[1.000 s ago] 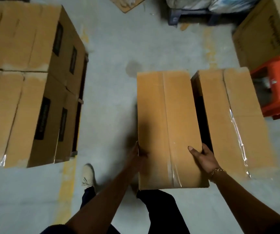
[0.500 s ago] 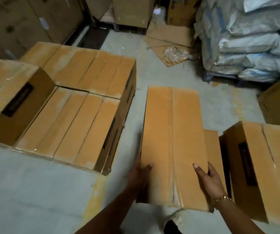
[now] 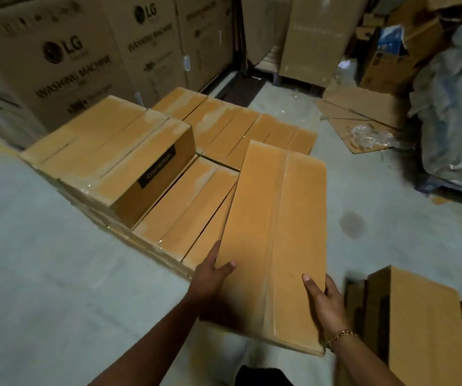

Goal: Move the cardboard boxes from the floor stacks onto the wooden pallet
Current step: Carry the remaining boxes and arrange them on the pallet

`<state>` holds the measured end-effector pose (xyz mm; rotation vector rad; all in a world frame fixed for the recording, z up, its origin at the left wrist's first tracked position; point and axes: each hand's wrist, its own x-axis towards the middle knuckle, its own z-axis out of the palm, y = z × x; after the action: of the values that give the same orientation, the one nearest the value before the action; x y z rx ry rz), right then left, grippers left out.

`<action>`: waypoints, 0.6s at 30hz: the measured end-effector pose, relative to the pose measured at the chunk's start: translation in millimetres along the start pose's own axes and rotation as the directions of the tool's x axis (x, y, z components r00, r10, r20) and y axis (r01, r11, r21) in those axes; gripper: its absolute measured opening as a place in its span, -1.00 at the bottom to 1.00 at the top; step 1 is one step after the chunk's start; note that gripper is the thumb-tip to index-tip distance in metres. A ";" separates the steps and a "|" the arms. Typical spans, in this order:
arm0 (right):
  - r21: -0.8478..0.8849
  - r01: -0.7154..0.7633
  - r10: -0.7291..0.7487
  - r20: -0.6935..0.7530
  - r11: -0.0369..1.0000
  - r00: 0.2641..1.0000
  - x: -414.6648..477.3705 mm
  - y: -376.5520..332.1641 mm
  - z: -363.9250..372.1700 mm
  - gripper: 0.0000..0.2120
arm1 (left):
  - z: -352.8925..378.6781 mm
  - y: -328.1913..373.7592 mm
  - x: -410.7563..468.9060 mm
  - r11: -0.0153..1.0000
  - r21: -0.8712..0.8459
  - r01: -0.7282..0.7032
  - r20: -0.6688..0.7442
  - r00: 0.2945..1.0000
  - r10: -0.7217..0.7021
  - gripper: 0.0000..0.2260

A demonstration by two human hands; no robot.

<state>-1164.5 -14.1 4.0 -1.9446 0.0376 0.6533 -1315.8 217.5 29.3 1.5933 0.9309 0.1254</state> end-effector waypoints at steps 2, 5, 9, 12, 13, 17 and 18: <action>-0.007 0.004 -0.004 0.031 1.000 0.999 9.3 -9.4 26.0 -0.54 | -22.4 -5.3 16.8 1.000 0.023 0.006 -0.021 1.000 -0.005 -0.36; -0.007 0.000 0.001 0.082 1.000 0.997 27.6 -19.8 60.7 -0.57 | -49.3 -11.0 39.2 0.999 0.037 0.020 -0.033 0.999 -0.019 -0.36; -0.008 -0.017 0.018 0.150 1.000 0.988 48.7 -40.3 100.2 -0.61 | -86.7 -11.9 69.1 0.994 0.017 0.106 -0.056 0.993 -0.104 -0.33; -0.019 -0.016 0.019 0.204 1.000 0.979 60.9 -54.5 126.7 -0.65 | -113.5 -18.2 88.8 0.988 0.008 0.154 -0.053 0.987 -0.153 -0.30; -0.024 -0.017 0.022 0.211 1.000 0.977 64.1 -57.5 136.6 -0.65 | -122.9 -19.4 93.7 0.989 -0.002 0.150 -0.042 0.988 -0.150 -0.34; -0.050 -0.016 0.027 0.214 0.999 0.977 72.9 -68.4 183.9 -0.64 | -166.0 -29.3 119.3 0.990 -0.013 0.142 -0.010 0.990 -0.142 -0.44; -0.056 -0.022 0.034 0.216 0.998 0.976 74.5 -70.6 198.1 -0.64 | -179.1 -32.1 127.1 0.989 -0.010 0.145 0.004 0.989 -0.145 -0.46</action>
<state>-1163.6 205.8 -33.6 -1.9155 -0.0893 0.8901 -1346.1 435.0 -2.5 1.5104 1.0383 0.0255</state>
